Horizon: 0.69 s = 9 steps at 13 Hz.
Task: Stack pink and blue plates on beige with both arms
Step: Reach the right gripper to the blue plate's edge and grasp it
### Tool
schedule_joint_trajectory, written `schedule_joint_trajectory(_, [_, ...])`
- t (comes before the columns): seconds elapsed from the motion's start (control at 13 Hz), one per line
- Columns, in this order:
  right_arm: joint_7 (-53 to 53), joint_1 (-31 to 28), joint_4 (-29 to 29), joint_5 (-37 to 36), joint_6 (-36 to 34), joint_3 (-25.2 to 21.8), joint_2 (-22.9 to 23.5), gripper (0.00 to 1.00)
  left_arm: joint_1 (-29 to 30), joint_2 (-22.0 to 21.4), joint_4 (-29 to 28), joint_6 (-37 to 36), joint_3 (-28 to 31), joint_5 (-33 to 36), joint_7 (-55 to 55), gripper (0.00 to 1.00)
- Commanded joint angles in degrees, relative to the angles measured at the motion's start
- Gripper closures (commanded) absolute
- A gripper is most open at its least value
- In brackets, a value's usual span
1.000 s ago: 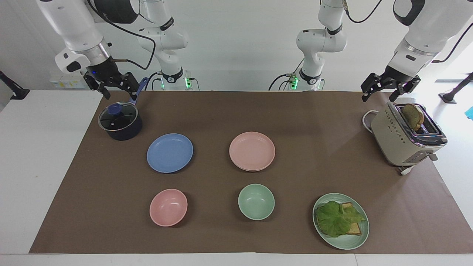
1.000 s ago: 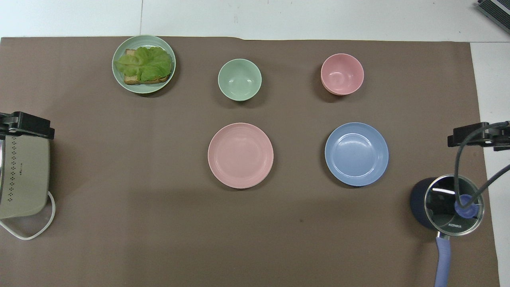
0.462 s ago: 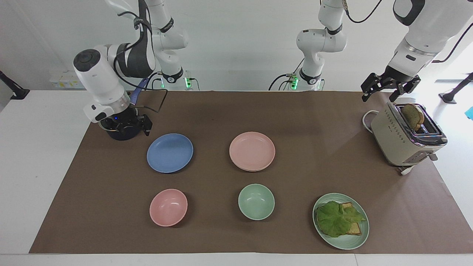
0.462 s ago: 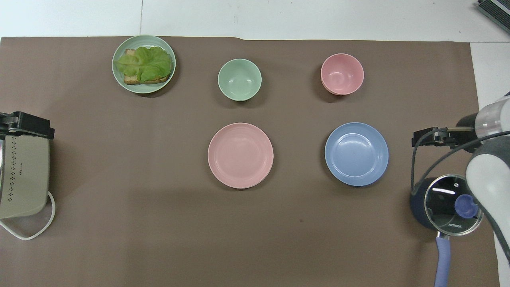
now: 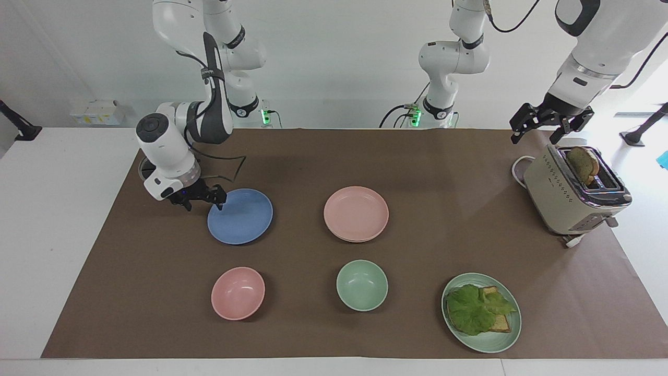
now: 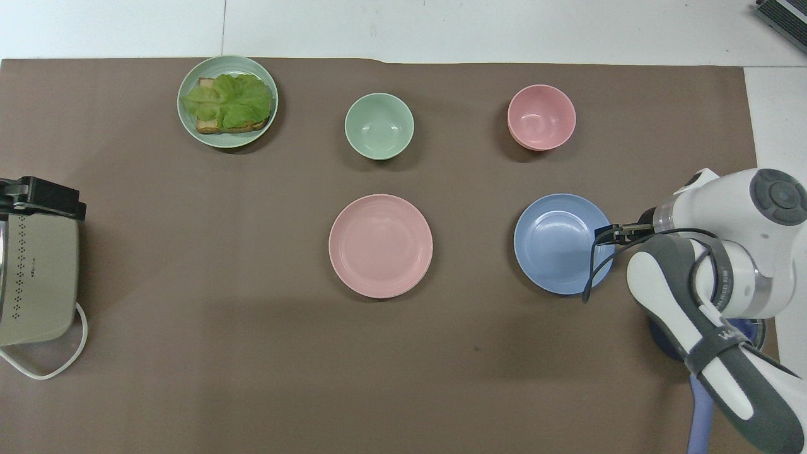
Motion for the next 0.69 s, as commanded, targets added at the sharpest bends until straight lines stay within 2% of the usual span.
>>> schedule_joint_trajectory(0.0, [-3.9,-0.5,-0.6,1.2,3.1,0.3,2.4,0.0,0.2,-0.2,-0.1,-0.1,-0.2,0.6,0.7,0.0])
schedule_joint_trajectory(0.23, [-5.3,-0.7,-1.4,1.3,3.8,0.3,2.8,0.0,0.2,-0.2,-0.1,-0.2,-0.1,0.6,0.7,0.0])
schedule_joint_trajectory(0.31, [-5.3,-0.6,-1.7,1.8,4.4,0.3,2.9,0.15,0.2,-0.2,-0.1,-0.1,-0.2,0.6,0.7,0.0])
schedule_joint_trajectory(0.46, [-5.5,-0.7,-1.7,1.8,4.4,0.3,2.9,0.66,0.2,-0.2,-0.1,-0.1,-0.2,0.6,0.7,0.0])
schedule_joint_trajectory(0.54, [-5.1,-0.6,-1.7,1.8,4.4,0.3,3.0,0.95,0.2,-0.2,-0.1,-0.1,-0.2,0.6,0.7,0.0])
schedule_joint_trajectory(0.62, [-4.8,-0.6,-1.5,2.1,4.2,0.3,3.1,1.0,0.2,-0.2,-0.1,-0.1,-0.2,0.6,0.7,0.0])
